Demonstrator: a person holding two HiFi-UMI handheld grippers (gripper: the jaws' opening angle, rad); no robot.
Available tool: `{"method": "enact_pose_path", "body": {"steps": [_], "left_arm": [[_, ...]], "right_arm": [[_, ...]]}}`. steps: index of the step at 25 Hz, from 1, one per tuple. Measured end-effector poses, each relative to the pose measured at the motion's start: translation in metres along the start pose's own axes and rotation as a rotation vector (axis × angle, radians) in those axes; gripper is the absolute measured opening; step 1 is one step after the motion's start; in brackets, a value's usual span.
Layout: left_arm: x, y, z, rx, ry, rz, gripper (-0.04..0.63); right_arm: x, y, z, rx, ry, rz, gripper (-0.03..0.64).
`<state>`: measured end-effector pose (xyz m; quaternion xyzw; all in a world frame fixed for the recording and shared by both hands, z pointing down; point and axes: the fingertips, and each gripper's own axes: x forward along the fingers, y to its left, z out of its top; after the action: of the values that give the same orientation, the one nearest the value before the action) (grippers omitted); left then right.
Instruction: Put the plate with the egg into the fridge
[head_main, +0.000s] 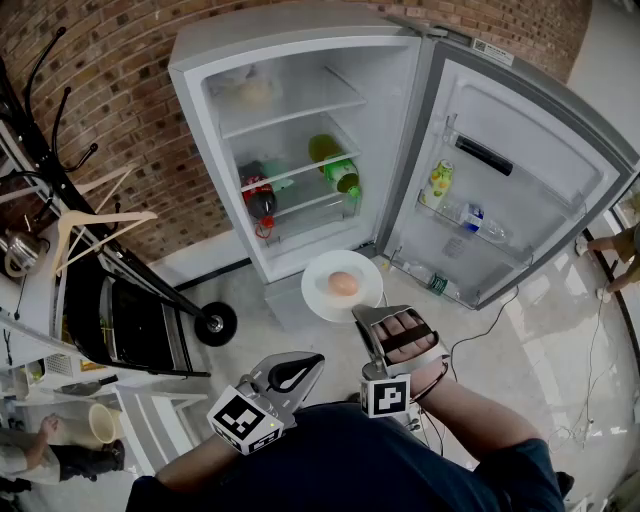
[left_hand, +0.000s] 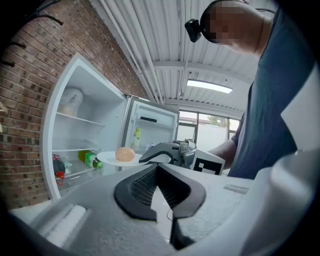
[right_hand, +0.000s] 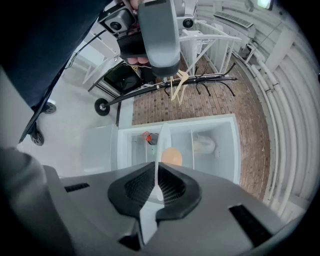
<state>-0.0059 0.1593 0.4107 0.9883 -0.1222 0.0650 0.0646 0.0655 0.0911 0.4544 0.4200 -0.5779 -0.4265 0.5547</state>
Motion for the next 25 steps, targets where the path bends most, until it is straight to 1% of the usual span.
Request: {"method": "enact_pose_path", "body": {"steps": [5,10,16,25], "left_arm": [[0.005,0.000,-0.001,0.003,0.009,-0.001,0.000],[0.008,0.002,-0.003,-0.004,0.016,0.022,0.000],[0.021,0.005,0.000,-0.001,0.021,0.049,0.000],[0.038,0.003,-0.006,-0.010,0.033,0.140,0.001]], "right_arm": [[0.002,-0.004,-0.002,0.000,-0.011,-0.011,0.020],[0.007,-0.004,-0.006,-0.001,-0.024,-0.007,0.020],[0.016,-0.012,-0.015,-0.007,-0.049,-0.028,0.020],[0.031,-0.009,-0.028,-0.024,-0.130,-0.034,0.020]]}}
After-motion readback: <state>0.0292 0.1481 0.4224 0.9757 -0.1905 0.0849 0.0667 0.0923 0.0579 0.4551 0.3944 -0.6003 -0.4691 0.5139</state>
